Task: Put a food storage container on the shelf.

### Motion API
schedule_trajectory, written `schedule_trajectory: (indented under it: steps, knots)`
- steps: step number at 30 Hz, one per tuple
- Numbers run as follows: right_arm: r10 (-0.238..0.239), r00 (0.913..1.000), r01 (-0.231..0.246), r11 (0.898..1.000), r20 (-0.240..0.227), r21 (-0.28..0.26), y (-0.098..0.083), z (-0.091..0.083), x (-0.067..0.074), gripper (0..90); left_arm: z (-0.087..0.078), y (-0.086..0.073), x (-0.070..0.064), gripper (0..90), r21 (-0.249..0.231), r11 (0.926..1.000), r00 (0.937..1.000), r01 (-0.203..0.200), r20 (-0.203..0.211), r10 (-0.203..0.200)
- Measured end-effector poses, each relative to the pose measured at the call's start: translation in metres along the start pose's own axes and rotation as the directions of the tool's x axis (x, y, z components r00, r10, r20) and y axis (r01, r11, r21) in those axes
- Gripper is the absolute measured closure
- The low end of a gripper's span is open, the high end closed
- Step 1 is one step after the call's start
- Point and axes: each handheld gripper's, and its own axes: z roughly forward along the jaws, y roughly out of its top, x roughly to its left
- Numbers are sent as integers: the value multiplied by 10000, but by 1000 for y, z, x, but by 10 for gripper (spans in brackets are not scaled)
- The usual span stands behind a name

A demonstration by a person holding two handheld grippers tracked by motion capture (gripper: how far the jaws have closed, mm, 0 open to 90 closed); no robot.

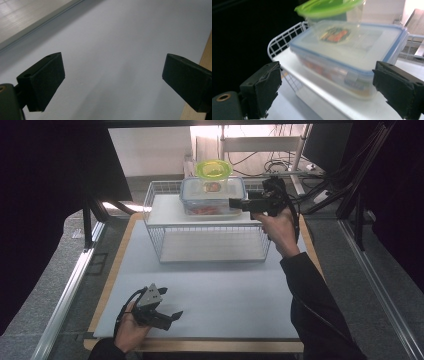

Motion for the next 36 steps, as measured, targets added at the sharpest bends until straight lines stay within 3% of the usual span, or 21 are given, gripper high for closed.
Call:
schedule_trajectory:
  steps: [8,18,27,36]
  knots:
    - [-765,9971,766,9966,-48,310,-32,-9,13,58,1,0,-1,41,81,10000,9999,7,117,-8]
    - [-1681,9856,1663,9832,189,754,-73,-18,21,26,3,0,-2,36,195,9998,9999,-81,72,80]
    - [-1987,9797,1951,9752,250,1048,-112,-24,26,2,5,-1,-3,31,109,9997,9998,-202,-38,203]
    - [-2019,9791,1989,9755,236,942,-141,-26,26,3,4,-1,-4,31,8,9996,9996,-266,-111,266]
